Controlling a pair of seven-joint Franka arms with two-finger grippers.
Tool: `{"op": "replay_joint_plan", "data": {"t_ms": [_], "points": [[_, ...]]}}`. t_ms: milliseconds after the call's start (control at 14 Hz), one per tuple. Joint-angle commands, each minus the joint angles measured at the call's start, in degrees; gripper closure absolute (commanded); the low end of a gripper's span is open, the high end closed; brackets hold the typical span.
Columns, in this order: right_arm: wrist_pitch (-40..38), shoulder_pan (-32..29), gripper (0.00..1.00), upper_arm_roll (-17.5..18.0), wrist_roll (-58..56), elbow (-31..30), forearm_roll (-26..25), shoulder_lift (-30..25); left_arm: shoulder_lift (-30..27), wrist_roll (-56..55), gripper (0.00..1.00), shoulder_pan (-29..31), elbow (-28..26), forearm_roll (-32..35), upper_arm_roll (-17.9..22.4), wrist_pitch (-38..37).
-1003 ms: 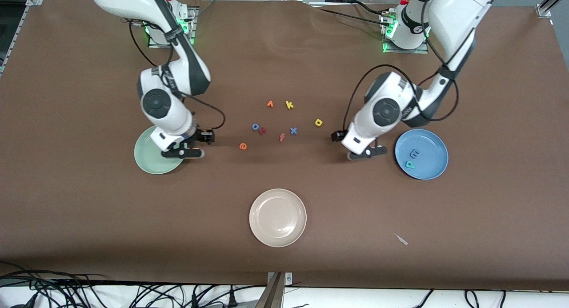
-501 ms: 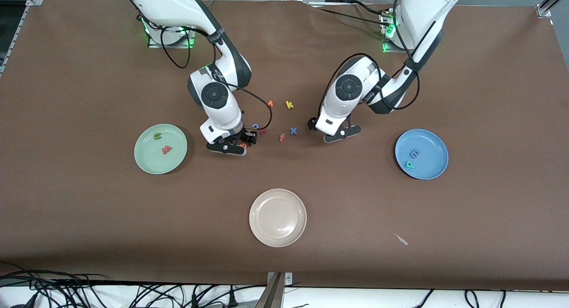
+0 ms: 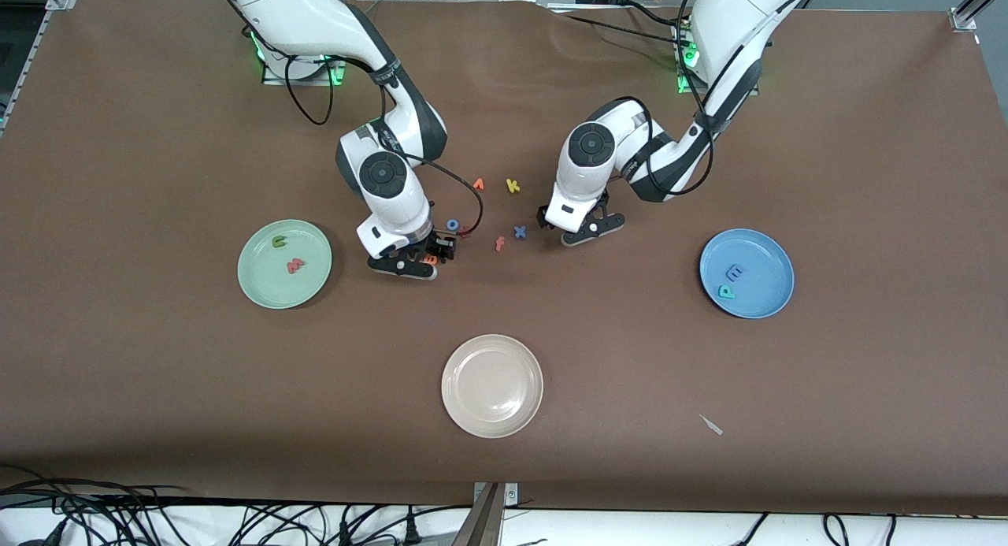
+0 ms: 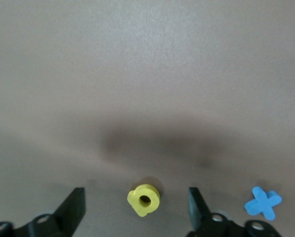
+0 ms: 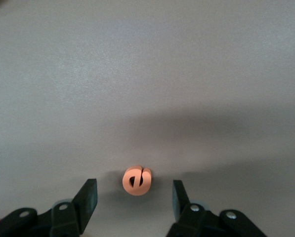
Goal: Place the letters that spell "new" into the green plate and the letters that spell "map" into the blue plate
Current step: 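Grasp the yellow letter with the left gripper while the right gripper grasps the e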
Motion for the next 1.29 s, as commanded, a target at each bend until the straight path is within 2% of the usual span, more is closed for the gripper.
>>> {"op": "replay_joint_plan", "data": {"t_ms": [0, 72, 286, 358, 573, 645, 716, 859, 1003, 1074, 1218], "points": [[1.3, 0.7, 0.30, -0.4, 0.9, 1.1, 0.0, 2.1, 0.4, -2.2, 0.19, -1.2, 0.3, 2.1, 0.3, 0.5], [2.1, 0.7, 0.30, -0.4, 0.9, 1.1, 0.0, 2.4, 0.5, -2.2, 0.24, -1.5, 0.3, 2.1, 0.4, 0.5], [2.6, 1.2, 0.32, -0.4, 0.9, 1.1, 0.0, 3.0, 1.1, -2.9, 0.28, -1.6, 0.5, 2.1, 0.4, 0.5], [2.6, 1.2, 0.36, -0.4, 0.9, 1.1, 0.0, 3.0, 1.4, -2.9, 0.29, -1.6, 0.5, 2.1, 0.4, 0.5], [2.6, 1.2, 0.57, -0.4, 0.9, 1.0, -0.1, 3.0, 1.5, -3.1, 0.36, -1.7, 0.5, 2.1, 0.4, 0.5], [2.6, 1.2, 0.69, -0.4, 0.9, 1.0, -0.1, 3.0, 2.0, -3.1, 0.40, -1.7, 0.5, 2.1, 0.4, 0.5], [2.6, 1.2, 0.76, -0.4, 0.8, 0.9, -0.1, 3.0, 2.1, -3.1, 0.44, -1.7, 0.6, 2.1, 0.4, 0.5], [2.6, 0.9, 0.86, -0.4, 0.3, 0.7, -0.1, 2.9, 2.2, -4.1, 0.54, -1.7, 0.6, 2.1, 0.5, 0.5], [2.2, 0.9, 0.87, -0.8, -0.7, 0.5, -0.1, 2.2, 2.2, -4.1, 0.63, -1.7, 0.6, 2.1, 0.5, 0.5], [1.5, 0.7, 0.87, -1.3, -2.6, 0.5, -0.1, 1.0, 2.2, -4.1, 0.71, -1.7, 0.6, 2.1, 0.5, 0.5], [-5.3, 0.7, 0.87, -4.1, -8.0, 0.6, -0.1, -1.4, 2.2, -4.1, 0.83, -1.6, 0.6, 2.1, 0.5, 0.5]]}}
